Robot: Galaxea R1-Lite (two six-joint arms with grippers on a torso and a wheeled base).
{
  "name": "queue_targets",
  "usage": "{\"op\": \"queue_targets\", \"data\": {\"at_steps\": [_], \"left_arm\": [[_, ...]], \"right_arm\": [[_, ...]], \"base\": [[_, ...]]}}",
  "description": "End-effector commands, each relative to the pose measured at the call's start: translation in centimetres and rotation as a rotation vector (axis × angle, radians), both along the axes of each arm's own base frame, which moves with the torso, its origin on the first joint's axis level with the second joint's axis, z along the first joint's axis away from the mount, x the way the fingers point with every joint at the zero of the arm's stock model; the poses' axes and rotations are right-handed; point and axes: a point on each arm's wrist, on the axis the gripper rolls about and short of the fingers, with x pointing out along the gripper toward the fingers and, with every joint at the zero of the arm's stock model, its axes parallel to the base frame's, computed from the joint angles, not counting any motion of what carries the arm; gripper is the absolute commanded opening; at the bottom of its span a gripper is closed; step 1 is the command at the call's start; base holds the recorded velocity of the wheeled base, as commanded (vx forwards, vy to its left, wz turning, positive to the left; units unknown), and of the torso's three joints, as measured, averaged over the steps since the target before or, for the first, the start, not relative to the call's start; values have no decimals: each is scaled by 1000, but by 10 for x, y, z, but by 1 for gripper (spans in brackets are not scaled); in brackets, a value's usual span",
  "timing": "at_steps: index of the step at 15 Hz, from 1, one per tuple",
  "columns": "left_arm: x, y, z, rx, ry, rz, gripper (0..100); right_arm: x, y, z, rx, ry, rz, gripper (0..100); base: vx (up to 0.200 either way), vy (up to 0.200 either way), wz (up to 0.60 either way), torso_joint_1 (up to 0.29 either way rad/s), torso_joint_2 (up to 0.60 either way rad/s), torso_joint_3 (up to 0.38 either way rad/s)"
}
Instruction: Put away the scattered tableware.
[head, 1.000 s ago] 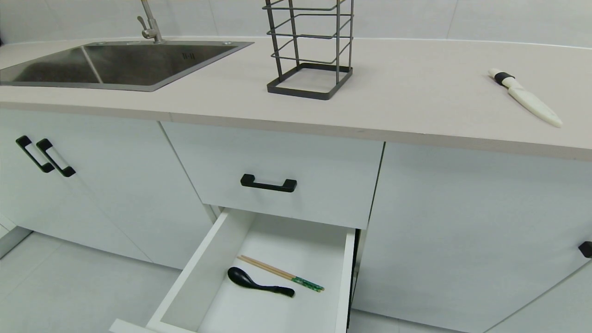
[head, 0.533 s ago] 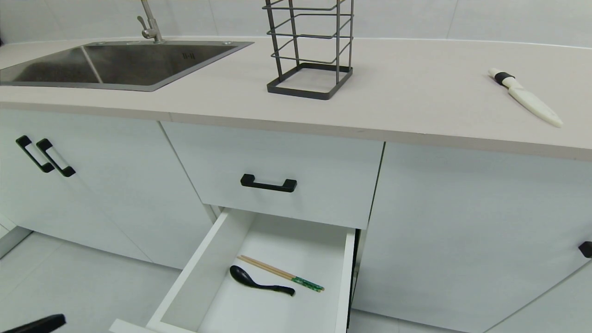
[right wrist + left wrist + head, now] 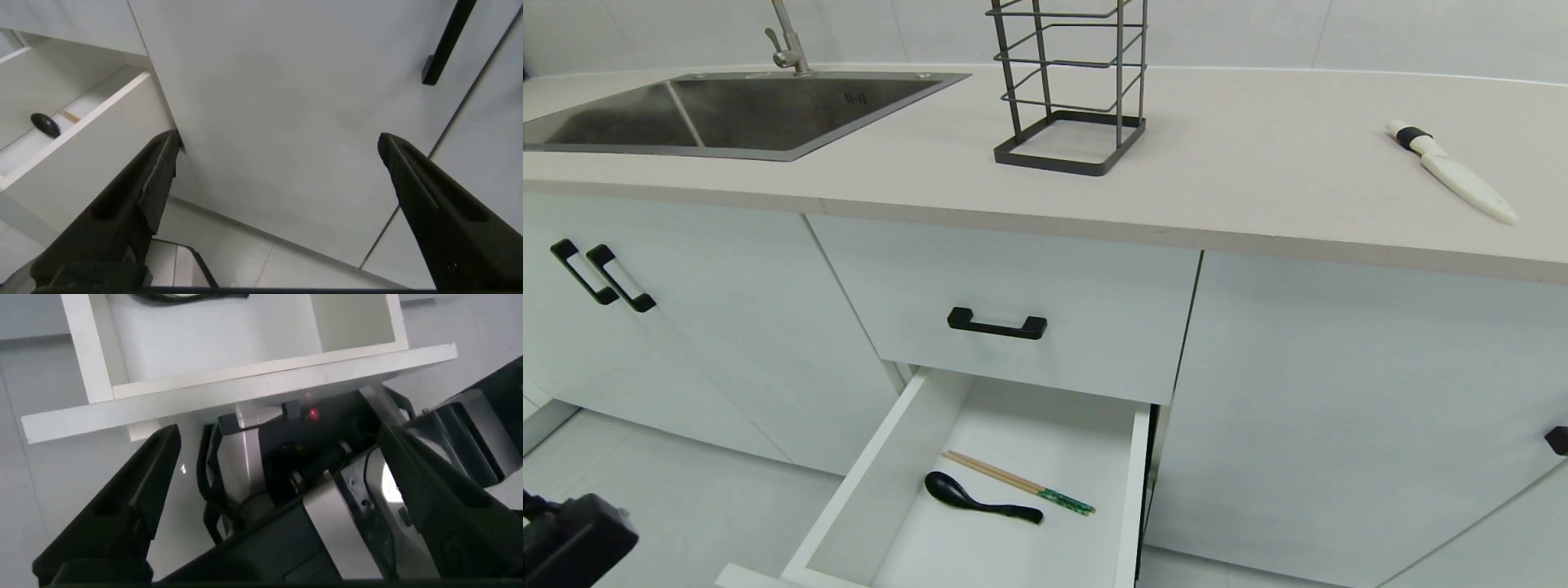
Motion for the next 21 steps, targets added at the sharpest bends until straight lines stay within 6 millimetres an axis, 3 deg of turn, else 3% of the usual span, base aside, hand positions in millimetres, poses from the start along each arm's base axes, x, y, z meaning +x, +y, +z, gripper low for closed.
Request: {"op": "queue_targets", "data": {"at_steps": [1, 4, 7, 11, 12, 21], "left_arm": [[3, -5, -6, 37, 80, -57, 100], [-9, -7, -17, 116, 228, -145, 100], [8, -13, -31, 244, 320, -90, 100], [47, -29, -62, 369, 281, -59, 100], [50, -30, -67, 385, 296, -56, 100], [70, -39, -76, 399, 223, -10, 100]], "right_arm": [[0, 0, 0, 0, 2, 0, 100], [0, 0, 0, 1, 3, -1, 100], [0, 0, 0, 1, 1, -1, 100], [0, 0, 0, 1, 3, -1, 100], [0, 0, 0, 1, 1, 0, 100], [0, 0, 0, 1, 1, -1, 100]], "base": [[0, 0, 0, 0, 0, 0], [0, 0, 0, 0, 0, 0], [0, 0, 0, 0, 0, 0], [0, 0, 0, 0, 0, 0], [0, 0, 0, 0, 0, 0], [0, 0, 0, 0, 0, 0]]}}
